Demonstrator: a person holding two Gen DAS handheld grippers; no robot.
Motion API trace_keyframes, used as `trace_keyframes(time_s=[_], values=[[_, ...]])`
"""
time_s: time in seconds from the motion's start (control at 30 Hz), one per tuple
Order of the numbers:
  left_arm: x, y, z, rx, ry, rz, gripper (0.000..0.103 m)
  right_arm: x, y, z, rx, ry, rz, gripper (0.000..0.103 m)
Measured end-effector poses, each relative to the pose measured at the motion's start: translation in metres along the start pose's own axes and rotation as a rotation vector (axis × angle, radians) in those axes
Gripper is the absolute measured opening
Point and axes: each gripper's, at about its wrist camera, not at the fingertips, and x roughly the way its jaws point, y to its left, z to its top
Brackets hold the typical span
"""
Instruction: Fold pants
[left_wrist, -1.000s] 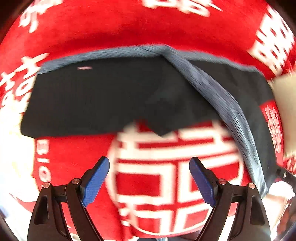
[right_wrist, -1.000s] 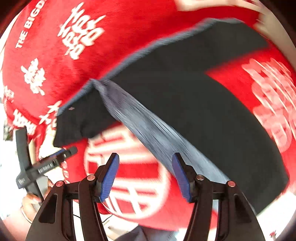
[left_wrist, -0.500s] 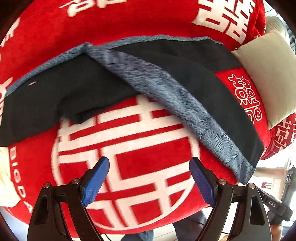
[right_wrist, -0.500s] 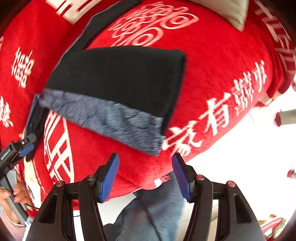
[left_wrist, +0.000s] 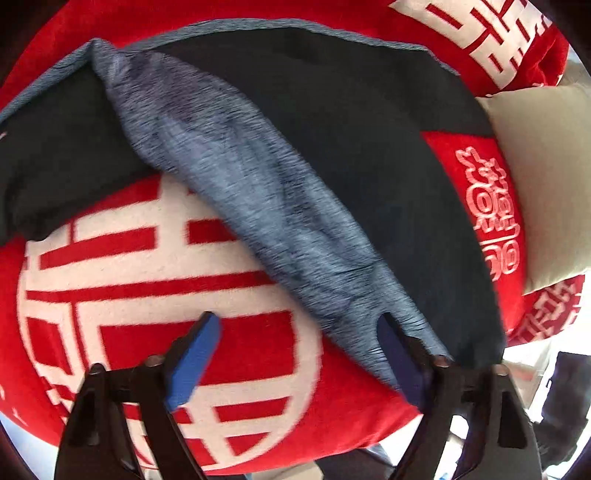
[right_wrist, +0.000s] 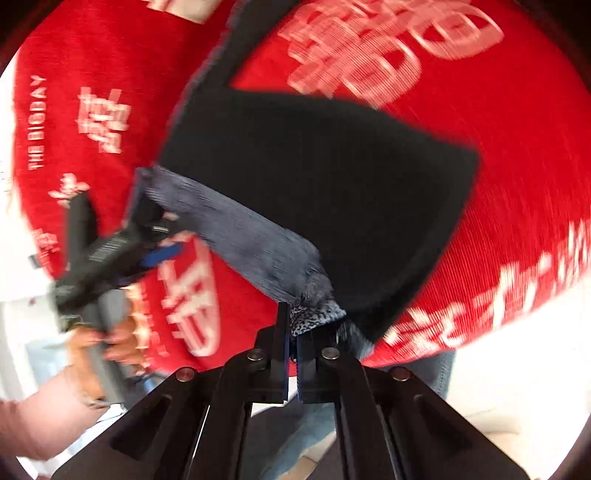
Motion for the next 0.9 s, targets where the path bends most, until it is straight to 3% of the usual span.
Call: trace_keyframes(time_s=[0.03,0.1,0.13,0.37,0.5,0.7,0.77,0.9], values=[[0.000,-0.003,0.004,-0.009,0.011,-0.012,0.067,-0.010,0.005,0.010,-0.011,-0.007,0.027,0.003],[-0.002,-0.008,0.012,-0.045,0.030,-0.059,0.044,-0.031,0.018,0.035,-0.034,-0.022,0.069,0.003],[-0.004,-0.011,0.017,-0.067,0.033,-0.077,0.042,-0.039,0.022,0.043,-0.043,-0.028,0.080,0.003],[-0.039,-0.040,0.062,-0.115,-0.076,-0.123,0.042,-0.095,0.062,0.150,-0.185,-0.087,0.126,0.003],[-0.059,-0.054,0.111,-0.108,-0.153,-0.105,0.042,-0.104,0.075,0.220,-0.253,-0.105,0.096,0.003],[-0.080,-0.049,0.167,-0.101,-0.264,0.076,0.042,-0.082,0.074,0.326,-0.260,-0.152,0.008,0.003],[-0.086,-0.040,0.168,-0.110,-0.284,0.127,0.042,-0.068,0.064,0.357,-0.238,-0.168,-0.028,0.003],[-0.073,-0.028,0.156,-0.121,-0.241,0.224,0.042,-0.032,0.052,0.398,-0.236,-0.152,-0.110,0.003]])
